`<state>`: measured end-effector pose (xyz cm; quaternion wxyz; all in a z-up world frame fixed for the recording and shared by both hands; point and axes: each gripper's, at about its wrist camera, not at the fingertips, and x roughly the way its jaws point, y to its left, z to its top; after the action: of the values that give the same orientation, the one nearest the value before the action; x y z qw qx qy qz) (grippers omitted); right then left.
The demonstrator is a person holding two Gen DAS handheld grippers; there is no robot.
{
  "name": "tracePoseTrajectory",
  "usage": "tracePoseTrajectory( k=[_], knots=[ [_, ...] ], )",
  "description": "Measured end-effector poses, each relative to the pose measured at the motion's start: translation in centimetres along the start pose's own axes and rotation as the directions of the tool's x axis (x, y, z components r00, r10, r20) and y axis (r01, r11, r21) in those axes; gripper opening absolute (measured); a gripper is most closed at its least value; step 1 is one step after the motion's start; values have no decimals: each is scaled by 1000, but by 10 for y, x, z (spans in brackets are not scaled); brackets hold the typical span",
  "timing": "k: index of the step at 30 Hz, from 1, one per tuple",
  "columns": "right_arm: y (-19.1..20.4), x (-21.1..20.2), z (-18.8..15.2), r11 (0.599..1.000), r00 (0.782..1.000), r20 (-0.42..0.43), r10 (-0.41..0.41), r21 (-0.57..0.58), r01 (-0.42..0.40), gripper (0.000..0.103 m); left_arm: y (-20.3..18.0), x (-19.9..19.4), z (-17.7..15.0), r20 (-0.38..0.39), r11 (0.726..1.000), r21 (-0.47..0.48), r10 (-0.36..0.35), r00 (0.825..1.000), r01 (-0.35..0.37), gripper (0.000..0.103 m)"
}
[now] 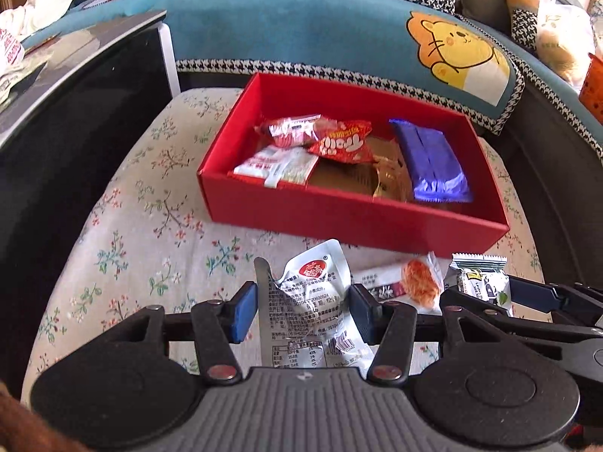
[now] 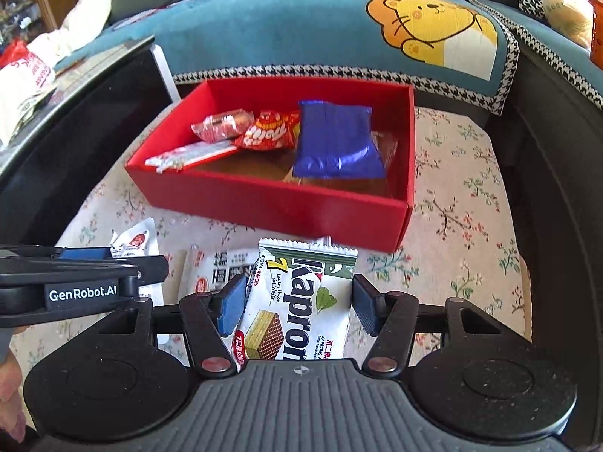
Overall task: Organize snacks
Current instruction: 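Lift white wrapper toward red box with left tool while right tool lifts Kapron wafer, then lower white wrapper into box with left tool while right tool lowers Kapron wafer in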
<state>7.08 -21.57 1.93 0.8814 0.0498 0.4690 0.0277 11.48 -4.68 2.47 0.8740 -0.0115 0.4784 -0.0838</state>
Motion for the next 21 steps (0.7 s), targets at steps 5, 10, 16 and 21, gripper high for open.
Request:
tracePoseTrajectory(
  k=[5, 10, 16, 21],
  knots=[
    [-3, 2, 13, 1000, 1000, 20, 4, 16, -5, 66, -3, 4, 14, 12, 1000, -1, -3, 1000, 4, 94],
    [-6, 5, 26, 999, 999, 38, 10, 33, -11, 66, -9, 6, 28, 40, 1000, 14, 9, 999, -10, 93],
    [-12, 7, 45, 999, 997, 71, 8, 51, -12, 66, -15, 11, 48, 59, 1000, 10, 2, 998, -2, 93],
    [-20, 13, 59, 997, 996, 85, 5, 73, -11, 66, -20, 16, 60, 71, 1000, 17, 7, 997, -8, 93]
  ],
)
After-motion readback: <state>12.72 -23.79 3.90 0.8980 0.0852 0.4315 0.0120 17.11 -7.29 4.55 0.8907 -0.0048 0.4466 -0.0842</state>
